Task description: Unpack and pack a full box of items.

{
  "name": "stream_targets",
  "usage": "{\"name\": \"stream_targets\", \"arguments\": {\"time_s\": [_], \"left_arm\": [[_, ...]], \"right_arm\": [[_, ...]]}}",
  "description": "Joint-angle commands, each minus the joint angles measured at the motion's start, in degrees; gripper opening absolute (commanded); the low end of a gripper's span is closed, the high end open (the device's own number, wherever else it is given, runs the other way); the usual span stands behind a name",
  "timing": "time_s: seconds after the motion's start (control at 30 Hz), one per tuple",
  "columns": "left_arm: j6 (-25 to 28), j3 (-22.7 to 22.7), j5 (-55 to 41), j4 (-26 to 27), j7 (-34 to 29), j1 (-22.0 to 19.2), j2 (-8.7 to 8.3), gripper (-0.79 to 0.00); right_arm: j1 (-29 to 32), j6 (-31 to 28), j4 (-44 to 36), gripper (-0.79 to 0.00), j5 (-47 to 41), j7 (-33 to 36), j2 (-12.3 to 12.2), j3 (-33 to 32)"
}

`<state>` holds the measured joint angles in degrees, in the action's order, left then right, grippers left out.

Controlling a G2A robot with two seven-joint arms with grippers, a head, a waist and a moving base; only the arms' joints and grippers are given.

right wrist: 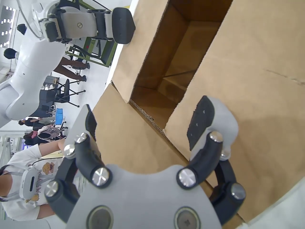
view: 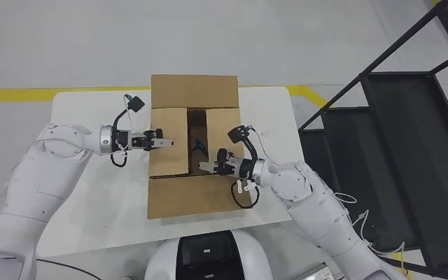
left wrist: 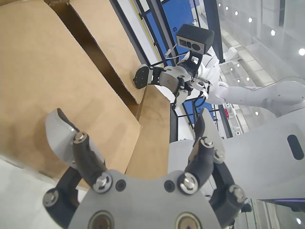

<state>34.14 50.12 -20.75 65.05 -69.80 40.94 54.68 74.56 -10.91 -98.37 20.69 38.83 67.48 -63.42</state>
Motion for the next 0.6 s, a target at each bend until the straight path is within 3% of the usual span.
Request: {"name": "stream_targets", "arguments": {"time_s": [0.0,0.1,0.3,0.43,0.57], "left_arm": [[-0.1,-0.3,0.3,-0.5,0.4,-0.4,0.25,0.0],[-0.2,0.6,-2.8,-1.3,-0.2,-0.7,0.34,0.0],[-5.9,6.5,-13.3,-6.7,-1.6,-1.2,-0.69,0.0],[-6.4,13.3,-19.0,-8.9,-3.5,0.0,-2.4,0.0],[-6.1,19.9,-21.5,-7.6,-5.1,3.1,-4.36,0.0]], "right_arm": [[0.3,-1.3,-0.3,0.0,-2.4,-0.2,0.0,-0.2],[1.2,-1.6,-1.4,0.0,-3.9,0.2,-0.3,-1.9],[7.1,2.4,-8.1,0.0,-3.0,2.4,-1.9,-9.6],[13.0,5.3,-11.8,0.0,-4.7,6.3,-3.0,-15.4],[17.8,10.3,-13.2,0.0,-4.6,11.7,-3.9,-19.6]]}}
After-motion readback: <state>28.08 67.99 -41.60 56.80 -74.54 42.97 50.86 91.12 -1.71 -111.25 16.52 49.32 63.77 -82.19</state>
